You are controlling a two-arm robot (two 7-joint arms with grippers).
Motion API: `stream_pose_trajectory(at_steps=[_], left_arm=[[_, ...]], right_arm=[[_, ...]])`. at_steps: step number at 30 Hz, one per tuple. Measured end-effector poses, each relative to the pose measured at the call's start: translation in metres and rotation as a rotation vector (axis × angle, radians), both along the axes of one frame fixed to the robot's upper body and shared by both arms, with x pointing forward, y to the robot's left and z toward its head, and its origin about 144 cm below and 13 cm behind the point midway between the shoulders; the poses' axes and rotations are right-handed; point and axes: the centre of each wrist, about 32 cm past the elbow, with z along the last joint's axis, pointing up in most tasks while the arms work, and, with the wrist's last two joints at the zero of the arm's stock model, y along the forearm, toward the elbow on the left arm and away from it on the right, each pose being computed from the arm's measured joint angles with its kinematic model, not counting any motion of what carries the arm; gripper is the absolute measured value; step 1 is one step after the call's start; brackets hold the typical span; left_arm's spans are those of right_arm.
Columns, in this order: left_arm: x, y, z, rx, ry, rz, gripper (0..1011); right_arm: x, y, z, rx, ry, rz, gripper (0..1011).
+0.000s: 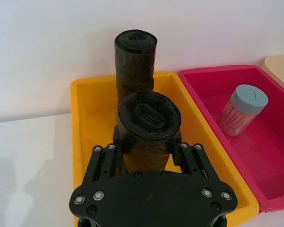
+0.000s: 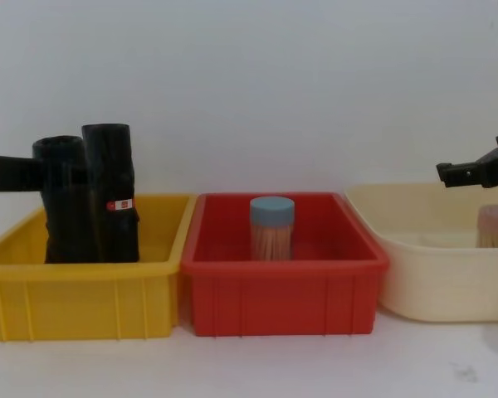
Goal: Pick up the garbage bag with the one hand and transfer it to the other hand.
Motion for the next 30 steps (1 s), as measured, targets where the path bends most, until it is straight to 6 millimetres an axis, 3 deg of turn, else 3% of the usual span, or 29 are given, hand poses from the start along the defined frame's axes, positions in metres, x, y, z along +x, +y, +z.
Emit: stream_pose_trajectory(at_steps=[16, 30], left_arm=[[0.003, -0.001, 0.006, 0.007, -0.016, -0.003, 429], [0.017, -0.011, 0.057, -0.057, -0.142, -0.035, 370]], right_arm=[[0.0, 0.0, 0.0, 0.0, 0.0, 0.0, 1001], [0.0, 0.0, 0.0, 0.0, 0.0, 0.0, 1000]])
